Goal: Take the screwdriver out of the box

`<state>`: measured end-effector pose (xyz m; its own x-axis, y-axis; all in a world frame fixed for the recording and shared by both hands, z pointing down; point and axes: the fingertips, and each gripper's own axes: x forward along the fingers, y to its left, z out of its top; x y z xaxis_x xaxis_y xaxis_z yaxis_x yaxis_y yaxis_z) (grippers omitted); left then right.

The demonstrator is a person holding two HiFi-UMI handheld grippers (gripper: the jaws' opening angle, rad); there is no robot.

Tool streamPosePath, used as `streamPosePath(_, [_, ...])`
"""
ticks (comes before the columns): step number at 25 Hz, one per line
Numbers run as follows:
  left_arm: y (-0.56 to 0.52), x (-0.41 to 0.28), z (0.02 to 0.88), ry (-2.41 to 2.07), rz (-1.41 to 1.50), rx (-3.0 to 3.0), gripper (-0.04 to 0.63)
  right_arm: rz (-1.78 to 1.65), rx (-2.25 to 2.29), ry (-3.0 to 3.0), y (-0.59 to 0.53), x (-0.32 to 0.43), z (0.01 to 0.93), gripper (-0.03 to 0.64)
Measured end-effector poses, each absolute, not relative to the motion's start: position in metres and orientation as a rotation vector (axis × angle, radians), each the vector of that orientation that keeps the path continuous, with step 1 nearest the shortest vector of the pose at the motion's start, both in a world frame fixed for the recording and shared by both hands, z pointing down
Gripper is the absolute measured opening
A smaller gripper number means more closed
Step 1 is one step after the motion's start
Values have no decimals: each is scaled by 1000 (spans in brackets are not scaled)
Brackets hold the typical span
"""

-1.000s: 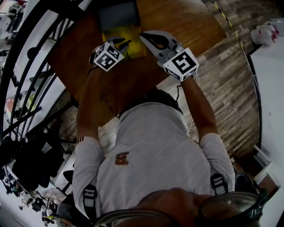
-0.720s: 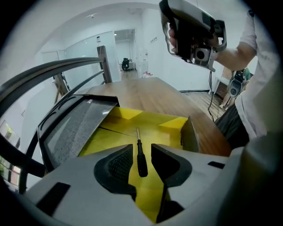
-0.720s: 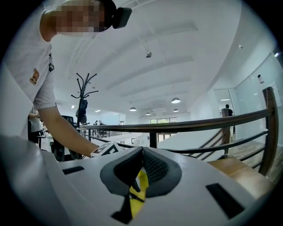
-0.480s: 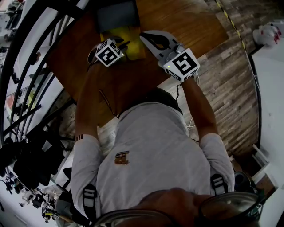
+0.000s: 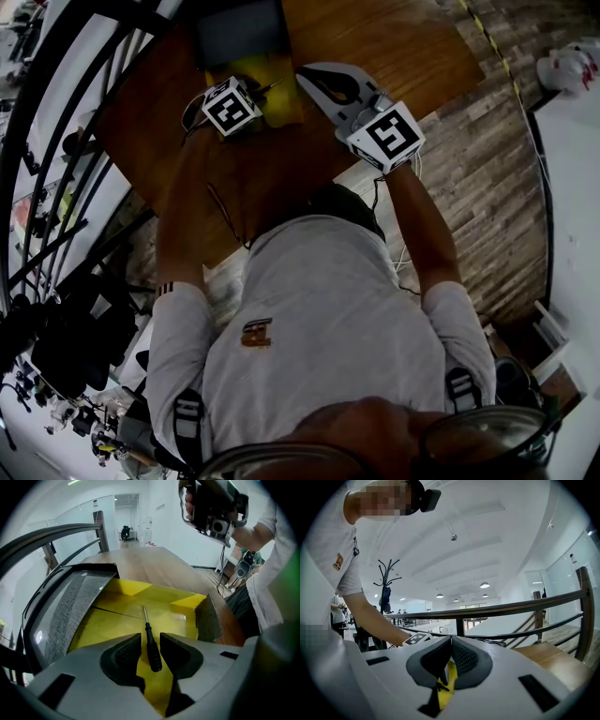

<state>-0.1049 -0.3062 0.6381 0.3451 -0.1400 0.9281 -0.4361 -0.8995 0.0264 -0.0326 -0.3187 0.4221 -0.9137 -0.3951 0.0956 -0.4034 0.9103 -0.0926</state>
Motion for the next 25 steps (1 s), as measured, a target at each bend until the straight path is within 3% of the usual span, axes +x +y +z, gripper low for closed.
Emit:
streamPosePath(9, [-303,-104,639,-493,1568,2327,84,176,629,-2999,-317,-28,425,32])
streamPosePath(18, [-301,-100,633,-545,1575,2315,74,164,633,-2993,-315,-21,424,32])
streamPosePath(25, [-303,-97,606,-706,1390,2375,74,158,645,-3000,-311,-19,418,32])
